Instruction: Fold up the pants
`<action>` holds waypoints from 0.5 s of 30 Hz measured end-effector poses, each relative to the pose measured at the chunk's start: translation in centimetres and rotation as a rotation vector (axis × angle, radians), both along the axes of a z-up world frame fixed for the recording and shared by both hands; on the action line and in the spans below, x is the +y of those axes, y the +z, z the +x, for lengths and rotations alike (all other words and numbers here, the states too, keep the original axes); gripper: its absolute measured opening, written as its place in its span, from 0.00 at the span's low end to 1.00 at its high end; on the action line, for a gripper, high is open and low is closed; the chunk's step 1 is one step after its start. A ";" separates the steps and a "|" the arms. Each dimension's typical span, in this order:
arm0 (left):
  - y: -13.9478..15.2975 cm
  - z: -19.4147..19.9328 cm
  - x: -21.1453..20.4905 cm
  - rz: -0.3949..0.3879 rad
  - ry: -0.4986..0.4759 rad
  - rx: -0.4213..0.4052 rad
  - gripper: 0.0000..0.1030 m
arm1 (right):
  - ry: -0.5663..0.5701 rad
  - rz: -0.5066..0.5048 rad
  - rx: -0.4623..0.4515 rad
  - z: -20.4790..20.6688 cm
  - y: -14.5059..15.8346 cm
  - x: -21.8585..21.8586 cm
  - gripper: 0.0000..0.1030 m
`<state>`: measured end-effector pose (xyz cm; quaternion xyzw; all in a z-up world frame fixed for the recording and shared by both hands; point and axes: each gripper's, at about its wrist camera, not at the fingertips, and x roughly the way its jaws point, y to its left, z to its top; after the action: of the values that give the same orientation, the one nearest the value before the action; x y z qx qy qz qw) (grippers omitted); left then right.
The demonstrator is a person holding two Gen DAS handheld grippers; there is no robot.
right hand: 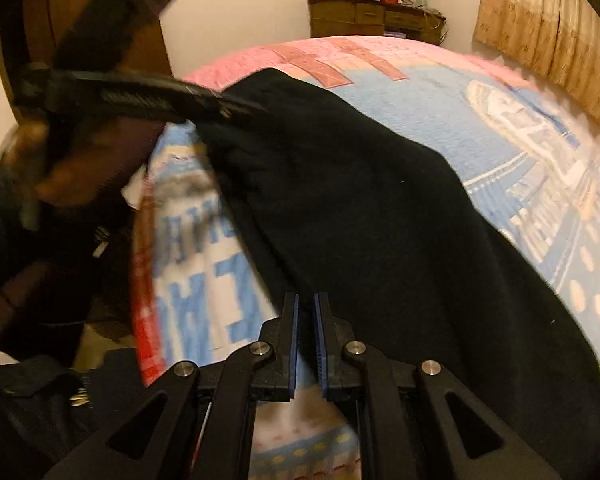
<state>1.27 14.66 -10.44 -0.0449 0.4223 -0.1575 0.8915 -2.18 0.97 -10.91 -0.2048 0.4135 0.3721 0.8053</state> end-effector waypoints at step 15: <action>0.7 0.0 0.4 -0.003 -0.005 0.004 0.21 | 0.025 -0.075 -0.166 -3.0 0.6 0.6 0.31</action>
<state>1.26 15.02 -9.76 -0.0456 0.4242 -0.1605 0.8901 -5.17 1.54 -10.28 -0.2701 0.3564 0.3483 0.8239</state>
